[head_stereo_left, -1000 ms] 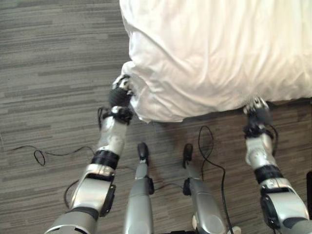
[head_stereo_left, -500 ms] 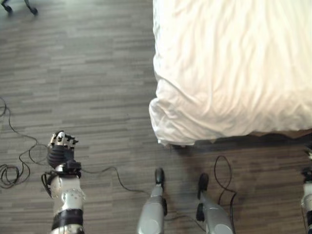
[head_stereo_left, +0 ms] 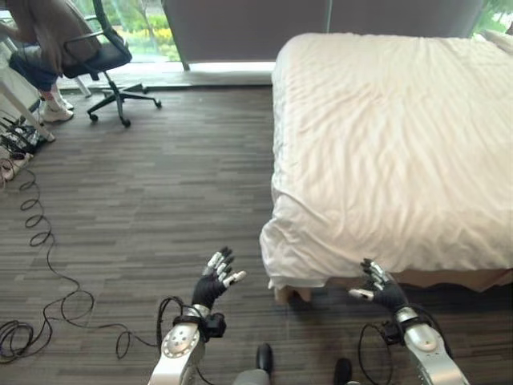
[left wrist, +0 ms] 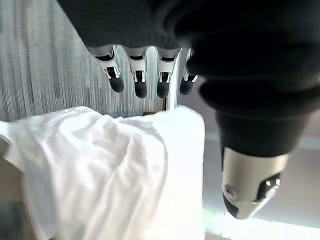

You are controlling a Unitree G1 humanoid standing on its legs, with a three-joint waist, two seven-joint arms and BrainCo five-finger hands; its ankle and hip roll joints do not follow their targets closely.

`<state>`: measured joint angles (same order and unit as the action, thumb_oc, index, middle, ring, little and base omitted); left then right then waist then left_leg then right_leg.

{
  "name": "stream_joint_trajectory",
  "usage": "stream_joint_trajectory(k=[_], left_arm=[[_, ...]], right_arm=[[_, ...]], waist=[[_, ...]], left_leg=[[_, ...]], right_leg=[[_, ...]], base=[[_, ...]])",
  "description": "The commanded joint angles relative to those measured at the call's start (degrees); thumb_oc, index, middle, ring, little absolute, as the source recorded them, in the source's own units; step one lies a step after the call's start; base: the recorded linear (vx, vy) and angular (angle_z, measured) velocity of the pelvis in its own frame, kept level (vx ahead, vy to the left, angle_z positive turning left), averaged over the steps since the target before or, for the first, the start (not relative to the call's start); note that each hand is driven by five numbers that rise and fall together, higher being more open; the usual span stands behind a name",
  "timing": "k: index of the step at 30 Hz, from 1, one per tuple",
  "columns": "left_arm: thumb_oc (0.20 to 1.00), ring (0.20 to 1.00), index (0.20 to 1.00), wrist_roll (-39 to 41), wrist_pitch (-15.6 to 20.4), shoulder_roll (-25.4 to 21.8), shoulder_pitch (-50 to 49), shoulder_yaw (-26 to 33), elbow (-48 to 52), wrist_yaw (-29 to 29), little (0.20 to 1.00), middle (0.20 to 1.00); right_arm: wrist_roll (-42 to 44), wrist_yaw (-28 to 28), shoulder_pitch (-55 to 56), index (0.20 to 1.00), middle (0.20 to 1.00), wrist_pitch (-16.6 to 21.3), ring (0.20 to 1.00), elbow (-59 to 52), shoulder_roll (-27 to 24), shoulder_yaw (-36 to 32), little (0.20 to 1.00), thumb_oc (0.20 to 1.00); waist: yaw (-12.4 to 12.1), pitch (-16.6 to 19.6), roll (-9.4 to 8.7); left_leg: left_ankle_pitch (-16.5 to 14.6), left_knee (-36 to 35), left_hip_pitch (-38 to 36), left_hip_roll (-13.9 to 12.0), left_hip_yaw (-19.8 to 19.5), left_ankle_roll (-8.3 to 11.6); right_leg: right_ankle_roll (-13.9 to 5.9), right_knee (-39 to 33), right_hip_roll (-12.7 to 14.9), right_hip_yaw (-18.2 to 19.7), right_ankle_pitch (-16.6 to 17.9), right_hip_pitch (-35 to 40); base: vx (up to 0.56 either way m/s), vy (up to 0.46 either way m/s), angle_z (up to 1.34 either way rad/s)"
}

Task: Making the bed.

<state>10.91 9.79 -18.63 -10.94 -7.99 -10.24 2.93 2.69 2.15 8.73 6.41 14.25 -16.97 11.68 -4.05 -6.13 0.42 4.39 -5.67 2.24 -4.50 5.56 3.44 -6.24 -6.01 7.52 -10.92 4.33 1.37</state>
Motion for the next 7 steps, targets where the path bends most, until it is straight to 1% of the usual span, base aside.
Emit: stream_joint_trajectory(k=[1, 4, 7], left_arm=[[1.000, 1.000, 1.000, -6.2, 2.3, -1.1, 4.8, -0.7, -1.4, -1.3, 1.000, 1.000], [1.000, 1.000, 1.000, -8.2, 2.2, -1.3, 5.1, -2.3, -1.4, -2.2, 1.000, 1.000], [1.000, 1.000, 1.000, -7.7, 2.1, -1.3, 5.2, -2.9, -2.3, -2.3, 1.000, 1.000]], right_arm=[[-0.5, 1.1, -1.6, 1.000, 1.000, 3.0, 1.000, -3.0, -0.8, -0.7, 1.000, 1.000], [-0.7, 0.8, -1.3, 1.000, 1.000, 3.1, 1.000, -3.4, -0.6, 0.2, 1.000, 1.000], [-0.7, 0.2, -1.1, 1.000, 1.000, 3.1, 1.000, -3.9, -0.7, 0.3, 1.000, 1.000]], waist=[[-0.7, -0.2, -1.16], [-0.5, 0.4, -1.10], [-0.1, 1.0, -0.85]], left_leg=[[-1.9, 0.7, -1.1, 1.3, 0.4, -1.34], [-2.2, 0.7, -1.8, 1.5, 0.2, -1.42], [-2.6, 0.7, -2.5, 1.5, 0.4, -1.46]], right_leg=[[-2.49, 1.3, 0.4, -2.1, -7.3, 6.5], [-2.62, 1.5, 0.6, -2.2, -7.5, 7.1], [-2.81, 1.7, 0.9, -2.3, -7.5, 7.5]], base=[[0.04, 0.013, 0.02], [0.03, 0.010, 0.01], [0.03, 0.028, -0.02]])
